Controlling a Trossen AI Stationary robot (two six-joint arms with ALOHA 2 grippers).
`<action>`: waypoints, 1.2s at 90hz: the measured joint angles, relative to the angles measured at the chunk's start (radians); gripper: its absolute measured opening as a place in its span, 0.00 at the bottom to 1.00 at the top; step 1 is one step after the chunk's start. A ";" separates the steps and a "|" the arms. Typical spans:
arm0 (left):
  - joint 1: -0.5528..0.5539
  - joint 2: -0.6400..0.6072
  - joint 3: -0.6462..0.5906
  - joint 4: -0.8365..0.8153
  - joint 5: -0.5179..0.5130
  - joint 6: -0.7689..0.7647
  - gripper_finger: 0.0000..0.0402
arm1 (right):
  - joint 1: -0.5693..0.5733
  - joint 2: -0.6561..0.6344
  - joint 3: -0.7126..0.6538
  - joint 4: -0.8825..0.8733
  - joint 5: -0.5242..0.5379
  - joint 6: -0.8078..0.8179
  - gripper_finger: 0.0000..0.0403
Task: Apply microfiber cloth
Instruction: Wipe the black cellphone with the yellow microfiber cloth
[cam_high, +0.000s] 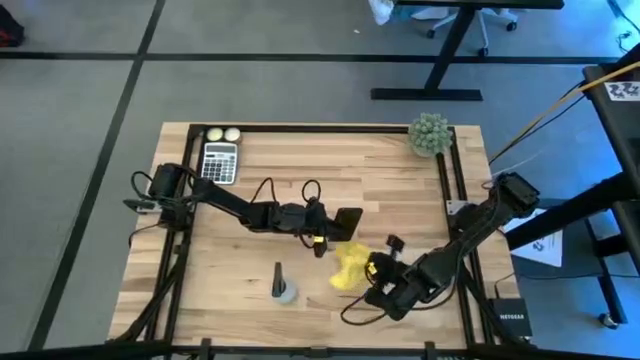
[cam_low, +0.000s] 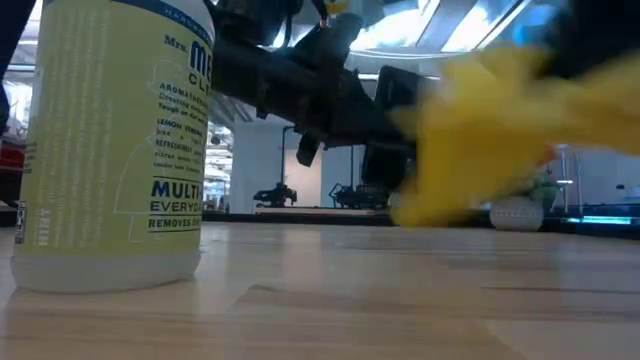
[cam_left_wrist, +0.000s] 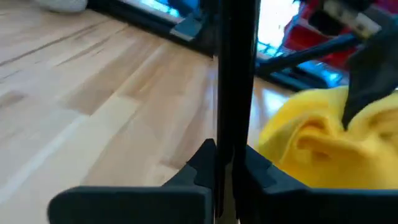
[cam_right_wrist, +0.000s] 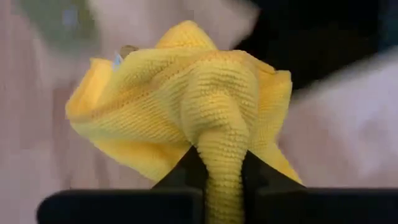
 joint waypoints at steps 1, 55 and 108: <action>0.000 0.000 0.000 0.008 0.006 -0.002 0.02 | -0.005 0.000 0.003 -0.001 0.011 -0.015 0.02; -0.019 -0.004 0.000 0.099 0.101 0.075 0.02 | -0.248 -0.008 0.209 -0.154 0.061 -0.389 0.04; -0.035 0.004 -0.004 0.080 0.190 0.083 0.02 | -0.246 0.024 0.179 -0.209 0.105 -0.236 0.04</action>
